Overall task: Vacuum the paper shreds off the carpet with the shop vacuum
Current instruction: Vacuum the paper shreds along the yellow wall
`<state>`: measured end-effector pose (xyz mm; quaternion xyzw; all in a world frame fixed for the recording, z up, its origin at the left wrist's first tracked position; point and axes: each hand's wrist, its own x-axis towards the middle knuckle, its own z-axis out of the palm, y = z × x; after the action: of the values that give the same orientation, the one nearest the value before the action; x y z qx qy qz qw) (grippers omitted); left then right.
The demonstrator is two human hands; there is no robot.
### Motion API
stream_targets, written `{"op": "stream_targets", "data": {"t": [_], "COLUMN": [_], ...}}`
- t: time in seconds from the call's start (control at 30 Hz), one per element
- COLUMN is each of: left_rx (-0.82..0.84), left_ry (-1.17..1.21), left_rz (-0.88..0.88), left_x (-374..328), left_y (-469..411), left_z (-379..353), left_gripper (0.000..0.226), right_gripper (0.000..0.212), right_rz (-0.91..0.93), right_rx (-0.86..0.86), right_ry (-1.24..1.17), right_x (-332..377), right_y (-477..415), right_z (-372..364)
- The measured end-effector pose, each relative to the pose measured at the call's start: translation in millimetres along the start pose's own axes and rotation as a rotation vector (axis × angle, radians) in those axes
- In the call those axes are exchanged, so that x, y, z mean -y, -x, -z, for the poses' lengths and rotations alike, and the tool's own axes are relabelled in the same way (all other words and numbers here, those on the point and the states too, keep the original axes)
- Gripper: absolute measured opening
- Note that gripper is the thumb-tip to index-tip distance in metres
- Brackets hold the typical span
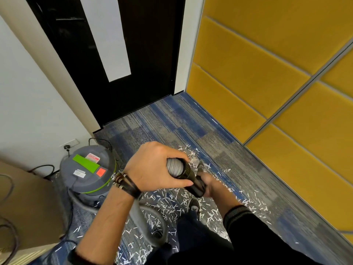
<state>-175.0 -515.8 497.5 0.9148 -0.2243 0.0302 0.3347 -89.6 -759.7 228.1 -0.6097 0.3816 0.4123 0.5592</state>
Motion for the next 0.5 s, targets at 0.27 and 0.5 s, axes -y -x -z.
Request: {"op": "stream_targets", "data": {"t": [0.27,0.5], "left_rx": [-0.052,-0.125], "left_ry": [0.055,0.052], "left_rz": [-0.026,-0.032], "left_x": [-23,-20], "left_y": [-9,-21], "left_z": [-18,-10], "left_gripper": [0.043,0.043], "right_gripper": [0.024,0.021], "right_rz": [0.040,0.117], "right_rx": [-0.029,-0.047], "right_ry": [0.140,0.240], "right_x": [24,51], "right_y": [47,51], "right_z": [36,46]}}
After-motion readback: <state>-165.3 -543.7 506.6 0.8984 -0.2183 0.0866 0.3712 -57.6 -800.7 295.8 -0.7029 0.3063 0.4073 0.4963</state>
